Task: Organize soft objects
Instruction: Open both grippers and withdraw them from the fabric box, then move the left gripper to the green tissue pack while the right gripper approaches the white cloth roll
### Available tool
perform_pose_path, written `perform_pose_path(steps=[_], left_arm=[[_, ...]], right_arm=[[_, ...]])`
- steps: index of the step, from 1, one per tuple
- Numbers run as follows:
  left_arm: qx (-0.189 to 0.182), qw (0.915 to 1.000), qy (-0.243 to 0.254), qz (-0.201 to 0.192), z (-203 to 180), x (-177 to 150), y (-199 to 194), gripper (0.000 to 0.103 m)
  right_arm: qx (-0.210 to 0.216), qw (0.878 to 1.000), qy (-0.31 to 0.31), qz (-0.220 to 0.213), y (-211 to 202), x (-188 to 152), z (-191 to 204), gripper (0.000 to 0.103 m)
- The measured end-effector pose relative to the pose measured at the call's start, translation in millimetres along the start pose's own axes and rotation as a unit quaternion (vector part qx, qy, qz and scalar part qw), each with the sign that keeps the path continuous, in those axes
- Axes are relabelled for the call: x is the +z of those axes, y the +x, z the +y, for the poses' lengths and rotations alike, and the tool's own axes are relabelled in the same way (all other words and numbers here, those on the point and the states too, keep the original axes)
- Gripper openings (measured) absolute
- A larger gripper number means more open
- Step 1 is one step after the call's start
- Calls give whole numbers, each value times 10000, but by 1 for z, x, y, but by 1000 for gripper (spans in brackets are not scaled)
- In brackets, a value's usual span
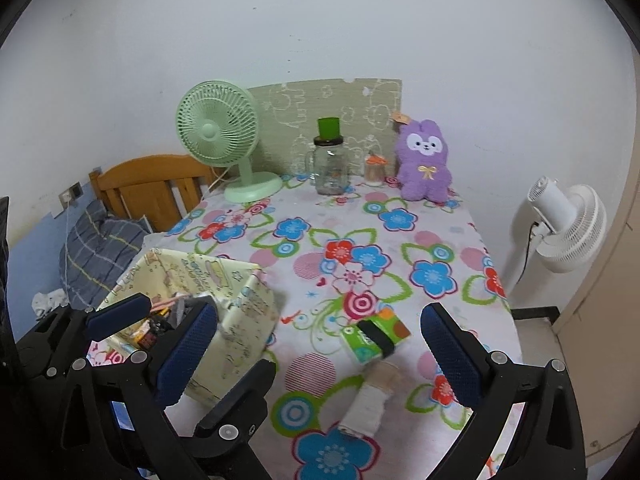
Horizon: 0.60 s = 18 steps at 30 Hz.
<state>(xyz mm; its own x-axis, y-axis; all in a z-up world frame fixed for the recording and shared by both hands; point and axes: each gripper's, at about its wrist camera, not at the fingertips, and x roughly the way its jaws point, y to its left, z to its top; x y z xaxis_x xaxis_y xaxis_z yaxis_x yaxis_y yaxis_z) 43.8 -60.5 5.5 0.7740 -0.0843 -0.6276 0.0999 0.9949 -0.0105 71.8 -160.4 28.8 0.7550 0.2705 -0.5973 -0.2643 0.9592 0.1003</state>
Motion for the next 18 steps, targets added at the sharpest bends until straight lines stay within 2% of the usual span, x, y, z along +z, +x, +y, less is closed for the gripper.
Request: perform_pose_path(steps=[4, 10, 18], left_arm=[[-49, 10000, -3, 9, -9, 0, 2, 102], [-124, 9998, 42, 122, -21, -4, 12, 99], [-155, 9995, 138, 253, -36, -13, 25, 95]], right_arm=[[-32, 10000, 5, 6, -3, -2, -10, 103], [-548, 9983, -209, -45, -9, -7, -17, 103], [-967, 9947, -342, -50, -6, -18, -30, 103]])
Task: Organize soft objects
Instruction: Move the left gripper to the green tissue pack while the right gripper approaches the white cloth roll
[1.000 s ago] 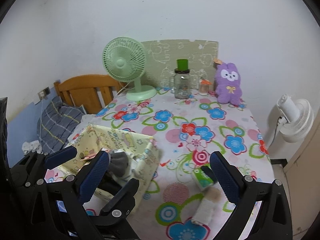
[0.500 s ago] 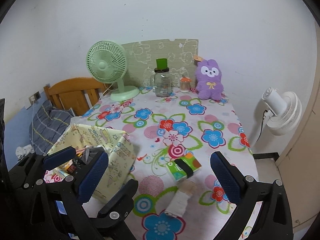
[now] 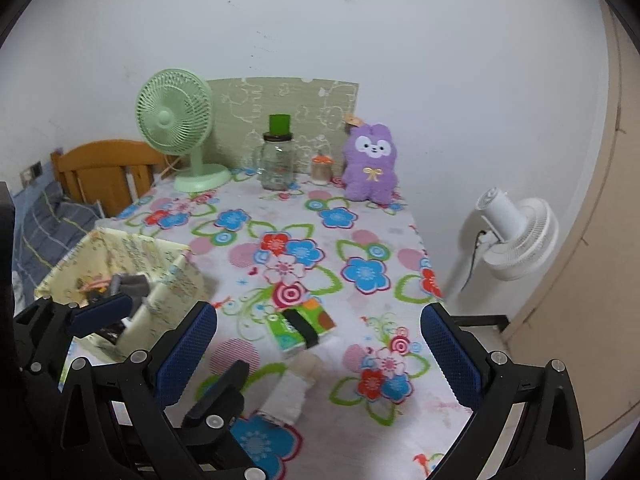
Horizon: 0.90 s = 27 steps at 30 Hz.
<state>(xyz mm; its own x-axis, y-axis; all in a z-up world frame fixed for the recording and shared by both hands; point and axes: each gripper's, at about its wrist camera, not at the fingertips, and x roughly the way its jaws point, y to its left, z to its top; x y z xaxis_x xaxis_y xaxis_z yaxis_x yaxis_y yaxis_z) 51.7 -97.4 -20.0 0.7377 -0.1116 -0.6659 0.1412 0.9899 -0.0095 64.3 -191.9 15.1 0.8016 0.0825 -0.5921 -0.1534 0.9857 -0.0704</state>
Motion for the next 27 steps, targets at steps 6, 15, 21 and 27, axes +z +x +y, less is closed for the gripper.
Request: perform_pose_path(steps=[6, 15, 21, 27], left_arm=[[-149, 9999, 35, 55, -9, -9, 14, 91], [-192, 9992, -54, 347, -16, -22, 43, 90], [-186, 9983, 36, 548, -20, -29, 61, 89], [-567, 9918, -73, 1140, -14, -38, 85, 73]], right_arm=[[305, 9994, 118, 95, 14, -13, -11, 103], [521, 9979, 291, 253, 35, -35, -22, 103], [504, 9971, 405, 402, 50, -47, -29, 103], [433, 9966, 393, 582, 64, -54, -27, 103]])
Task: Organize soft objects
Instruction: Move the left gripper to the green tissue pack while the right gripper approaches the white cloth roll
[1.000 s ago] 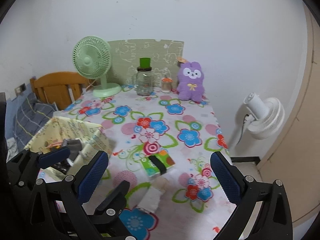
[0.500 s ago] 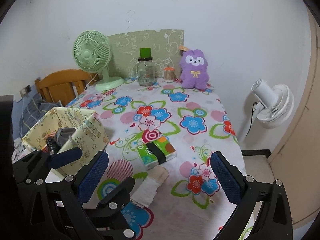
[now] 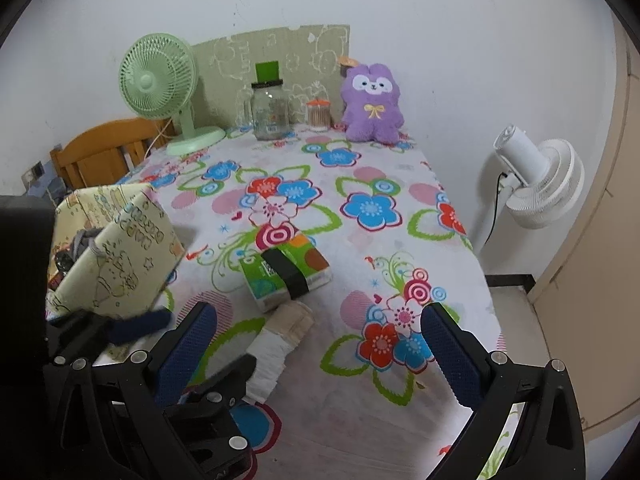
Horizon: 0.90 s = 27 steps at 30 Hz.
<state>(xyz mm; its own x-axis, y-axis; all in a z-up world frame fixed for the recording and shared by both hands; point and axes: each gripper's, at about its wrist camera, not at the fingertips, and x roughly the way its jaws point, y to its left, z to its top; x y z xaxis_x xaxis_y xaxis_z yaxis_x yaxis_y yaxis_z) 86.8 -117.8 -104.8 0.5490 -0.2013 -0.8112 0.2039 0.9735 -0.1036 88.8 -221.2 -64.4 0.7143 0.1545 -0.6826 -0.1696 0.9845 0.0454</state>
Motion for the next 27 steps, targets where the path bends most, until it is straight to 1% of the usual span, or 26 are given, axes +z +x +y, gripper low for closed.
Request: perform_pose_path(steps=[2, 5, 7, 8, 11, 13, 14, 19, 21, 23, 26, 27], left_arm=[[95, 9999, -73, -17, 2, -3, 4, 73], [183, 9998, -50, -101, 4, -7, 7, 74], [176, 9998, -56, -91, 5, -8, 10, 74], [165, 9998, -55, -100, 5, -9, 10, 74], [204, 9996, 22, -210, 5, -9, 9, 74], [252, 9993, 110, -237, 3, -10, 9, 74], [261, 9993, 134, -225, 3, -10, 10, 74], [221, 9995, 117, -195, 5, -9, 11, 75], [246, 9993, 158, -211, 5, -10, 11, 75], [269, 9993, 173, -192, 6, -9, 13, 75], [231, 9995, 183, -115, 6, -8, 15, 76], [256, 9994, 182, -119, 6, -8, 15, 78]], right_arm=[[-6, 10000, -5, 89, 7, -3, 1, 103], [0, 9998, -38, 189, 15, -6, 4, 103], [34, 9997, -47, 254, 21, -7, 6, 100], [66, 9996, -44, 280, 22, -8, 7, 98], [146, 9991, -51, 389, 30, -10, 12, 92], [158, 9987, -74, 484, 36, -11, 15, 86], [173, 9984, -63, 529, 39, -11, 17, 81], [334, 9967, 74, 740, 51, -12, 18, 63], [391, 9956, 124, 846, 55, -13, 19, 50], [564, 9933, 204, 991, 62, -13, 18, 41], [602, 9922, 261, 1061, 65, -15, 18, 38], [562, 9925, 251, 1052, 65, -15, 18, 21]])
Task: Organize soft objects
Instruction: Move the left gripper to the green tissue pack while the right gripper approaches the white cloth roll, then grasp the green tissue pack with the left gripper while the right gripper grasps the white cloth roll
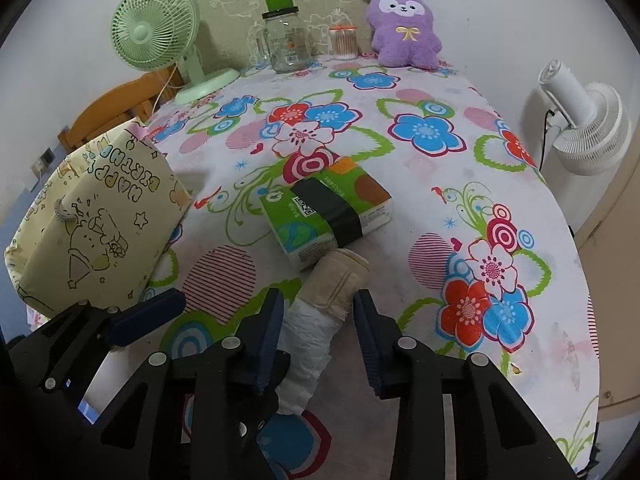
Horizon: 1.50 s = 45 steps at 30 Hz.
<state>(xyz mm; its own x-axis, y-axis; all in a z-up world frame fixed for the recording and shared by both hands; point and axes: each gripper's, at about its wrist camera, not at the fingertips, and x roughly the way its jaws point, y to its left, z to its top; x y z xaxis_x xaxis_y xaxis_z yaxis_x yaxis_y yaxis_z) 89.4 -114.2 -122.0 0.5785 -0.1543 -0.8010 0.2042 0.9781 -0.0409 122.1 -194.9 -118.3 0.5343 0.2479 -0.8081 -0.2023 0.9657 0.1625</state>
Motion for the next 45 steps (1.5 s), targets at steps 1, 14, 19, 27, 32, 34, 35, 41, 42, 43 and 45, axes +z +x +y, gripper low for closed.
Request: perform_pose_path(steps=[1, 14, 19, 27, 32, 34, 35, 41, 42, 43, 45], left_arm=[[14, 10000, 0, -4, 0, 1, 0, 79], [109, 9997, 196, -23, -19, 13, 5, 82], [240, 9994, 225, -113, -25, 21, 9, 82], [426, 9988, 164, -198, -30, 38, 20, 82], [497, 9983, 195, -227, -33, 49, 28, 82], [550, 9979, 201, -259, -33, 53, 32, 82], [585, 9978, 197, -260, -34, 54, 34, 82], [643, 9974, 216, -251, -32, 64, 45, 82], [645, 9974, 221, -246, -32, 64, 46, 82], [641, 9974, 227, -247, -32, 65, 48, 82], [632, 9974, 240, -252, -31, 68, 51, 82]], right_arm=[[-43, 10000, 2, 8, 0, 0, -1, 18], [-223, 9995, 194, -87, -3, 6, -30, 15], [-309, 9991, 227, -184, -7, 11, -42, 15], [-324, 9986, 256, -321, -11, 21, -56, 15], [-315, 9983, 276, -394, -12, 27, -62, 15], [-330, 9982, 280, -407, -12, 30, -64, 15], [-340, 9982, 283, -410, -11, 31, -65, 15], [-396, 9981, 318, -362, -3, 39, -69, 15], [-392, 9981, 325, -354, -2, 40, -70, 15], [-390, 9981, 328, -346, -1, 41, -70, 15], [-396, 9981, 334, -340, 0, 42, -71, 15]])
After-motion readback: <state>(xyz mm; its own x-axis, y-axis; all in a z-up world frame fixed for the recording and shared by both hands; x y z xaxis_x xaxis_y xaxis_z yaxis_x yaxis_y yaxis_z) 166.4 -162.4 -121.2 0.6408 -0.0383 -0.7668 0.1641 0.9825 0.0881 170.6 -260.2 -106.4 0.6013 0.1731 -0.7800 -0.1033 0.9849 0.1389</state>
